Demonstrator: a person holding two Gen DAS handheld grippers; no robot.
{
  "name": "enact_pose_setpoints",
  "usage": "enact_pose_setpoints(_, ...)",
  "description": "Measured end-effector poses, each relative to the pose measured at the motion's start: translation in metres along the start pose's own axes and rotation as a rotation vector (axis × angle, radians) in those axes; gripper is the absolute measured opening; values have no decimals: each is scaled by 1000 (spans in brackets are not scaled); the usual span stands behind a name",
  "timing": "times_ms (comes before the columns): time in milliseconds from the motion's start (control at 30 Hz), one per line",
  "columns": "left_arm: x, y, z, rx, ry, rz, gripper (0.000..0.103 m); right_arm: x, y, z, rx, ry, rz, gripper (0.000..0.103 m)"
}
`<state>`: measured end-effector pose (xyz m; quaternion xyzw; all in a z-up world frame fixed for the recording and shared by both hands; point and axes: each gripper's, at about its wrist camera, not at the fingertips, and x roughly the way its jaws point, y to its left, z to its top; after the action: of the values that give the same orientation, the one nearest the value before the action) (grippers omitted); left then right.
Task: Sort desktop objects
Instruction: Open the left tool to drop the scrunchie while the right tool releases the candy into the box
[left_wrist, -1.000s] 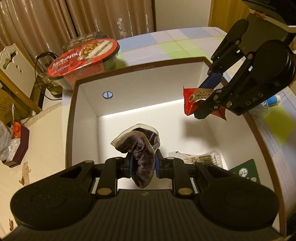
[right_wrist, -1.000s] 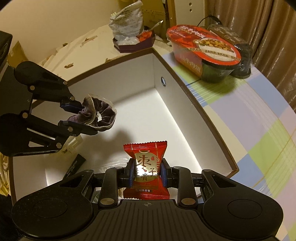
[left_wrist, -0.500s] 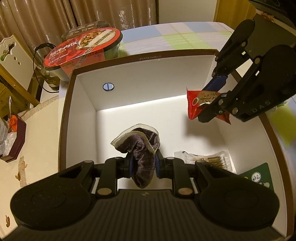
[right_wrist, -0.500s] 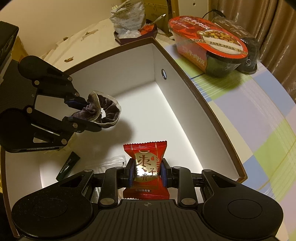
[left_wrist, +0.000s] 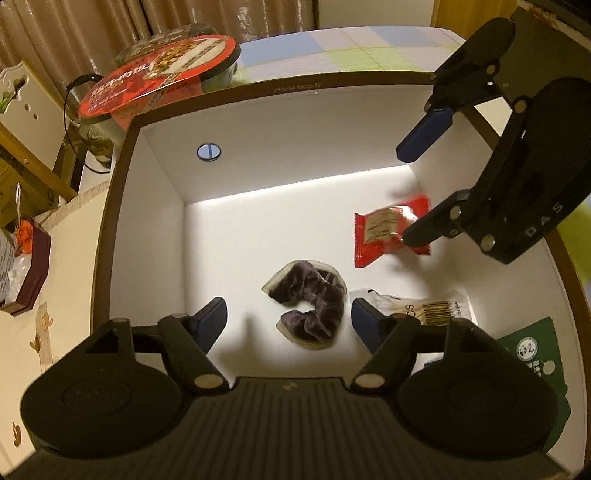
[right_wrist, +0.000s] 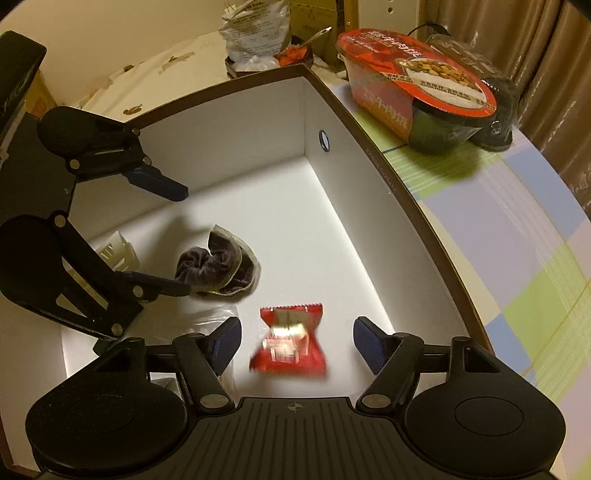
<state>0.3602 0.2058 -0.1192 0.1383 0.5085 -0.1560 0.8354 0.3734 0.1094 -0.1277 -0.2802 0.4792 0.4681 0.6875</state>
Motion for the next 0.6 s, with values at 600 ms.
enact_pose_setpoints(600, -21, -1, 0, -43, -14, 20, 71, -10, 8, -3, -18, 2, -14, 70)
